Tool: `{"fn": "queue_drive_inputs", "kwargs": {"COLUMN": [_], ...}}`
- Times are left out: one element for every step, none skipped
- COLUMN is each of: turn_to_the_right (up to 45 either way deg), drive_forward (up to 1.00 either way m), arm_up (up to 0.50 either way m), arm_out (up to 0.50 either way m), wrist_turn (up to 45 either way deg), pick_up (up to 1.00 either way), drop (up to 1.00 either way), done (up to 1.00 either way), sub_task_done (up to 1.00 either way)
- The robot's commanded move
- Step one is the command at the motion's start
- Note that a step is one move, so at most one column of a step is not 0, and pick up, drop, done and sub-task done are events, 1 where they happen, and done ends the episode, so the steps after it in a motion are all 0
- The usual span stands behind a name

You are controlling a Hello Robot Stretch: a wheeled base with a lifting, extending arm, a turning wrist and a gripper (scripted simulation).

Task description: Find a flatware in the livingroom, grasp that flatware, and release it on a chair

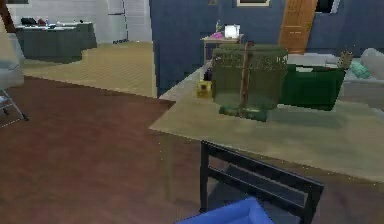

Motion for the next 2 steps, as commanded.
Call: {"fn": "queue_drive_inputs", "kwargs": {"turn_to_the_right": [45.0, 45.0], "drive_forward": [0.0, 0.0], "arm_up": [0.0, 0.0], "arm_out": [0.0, 0.0], "wrist_turn": [0.0, 0.0], "pick_up": [0.0, 0.0], "drop": [0.0, 0.0], "done": [0.0, 0.0], "sub_task_done": [0.0, 0.0]}}
